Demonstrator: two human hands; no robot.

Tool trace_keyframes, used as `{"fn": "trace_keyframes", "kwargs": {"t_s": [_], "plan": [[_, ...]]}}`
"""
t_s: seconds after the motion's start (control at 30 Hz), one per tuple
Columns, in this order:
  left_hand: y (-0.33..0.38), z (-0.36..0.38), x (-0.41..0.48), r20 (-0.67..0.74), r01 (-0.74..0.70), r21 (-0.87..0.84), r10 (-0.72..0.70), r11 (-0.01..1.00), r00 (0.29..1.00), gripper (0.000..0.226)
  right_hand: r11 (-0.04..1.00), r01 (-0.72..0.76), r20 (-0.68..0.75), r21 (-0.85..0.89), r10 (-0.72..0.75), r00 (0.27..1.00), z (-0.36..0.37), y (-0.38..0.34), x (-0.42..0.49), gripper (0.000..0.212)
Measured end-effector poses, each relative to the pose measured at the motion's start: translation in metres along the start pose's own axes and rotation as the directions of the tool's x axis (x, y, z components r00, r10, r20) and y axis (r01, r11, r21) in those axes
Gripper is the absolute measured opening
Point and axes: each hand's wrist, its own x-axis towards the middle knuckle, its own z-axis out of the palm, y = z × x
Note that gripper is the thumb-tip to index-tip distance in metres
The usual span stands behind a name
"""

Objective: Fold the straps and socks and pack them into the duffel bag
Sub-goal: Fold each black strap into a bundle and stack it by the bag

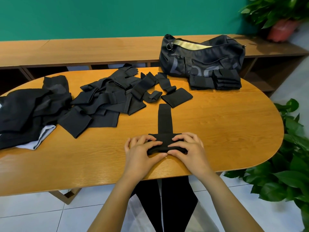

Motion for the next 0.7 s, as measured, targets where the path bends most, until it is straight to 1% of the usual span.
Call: {"fn": "trace_keyframes", "kwargs": {"t_s": [0.13,0.23,0.37,0.43,0.53,0.57,0.63,0.7], "plan": [[0.0014,0.0004,0.0013,-0.036,0.016,-0.025,-0.017,1.000,0.999,0.028,0.999,-0.039,0.010,0.008,0.039,0.999,-0.0002,-0.0007,0.0012,0.034],[0.0007,0.0012,0.0017,-0.042,0.021,-0.039,-0.023,0.999,0.999,0.023,0.998,-0.061,0.010,0.020,0.061,0.998,0.0000,-0.0015,0.0023,0.029],[-0.0006,0.0018,0.0020,-0.039,0.032,-0.057,-0.034,0.998,0.999,0.028,0.997,-0.063,0.024,0.035,0.062,0.998,-0.0011,0.0002,0.0011,0.020],[0.0004,0.0011,0.0021,-0.036,0.032,-0.065,-0.034,0.997,0.999,0.034,0.998,-0.053,0.020,0.026,0.053,0.998,-0.0006,0.0011,0.0010,0.021],[0.0019,0.0001,0.0017,-0.028,0.028,-0.065,-0.030,0.997,0.999,0.053,0.998,-0.053,0.010,0.029,0.052,0.999,-0.0004,0.0006,0.0022,0.029],[0.0022,-0.0002,0.0016,-0.023,0.027,-0.062,-0.028,0.998,0.999,0.055,0.998,-0.055,0.009,0.032,0.055,0.998,-0.0005,0.0004,0.0023,0.030],[0.0026,-0.0007,0.0018,-0.014,0.019,-0.048,-0.020,0.999,1.000,0.051,0.997,-0.066,-0.005,0.043,0.066,0.998,-0.0004,0.0010,0.0020,0.024],[0.0023,-0.0007,0.0015,-0.008,0.007,-0.024,-0.007,1.000,1.000,0.040,0.995,-0.082,-0.024,0.058,0.084,0.996,0.0004,0.0005,0.0013,0.024]]}}
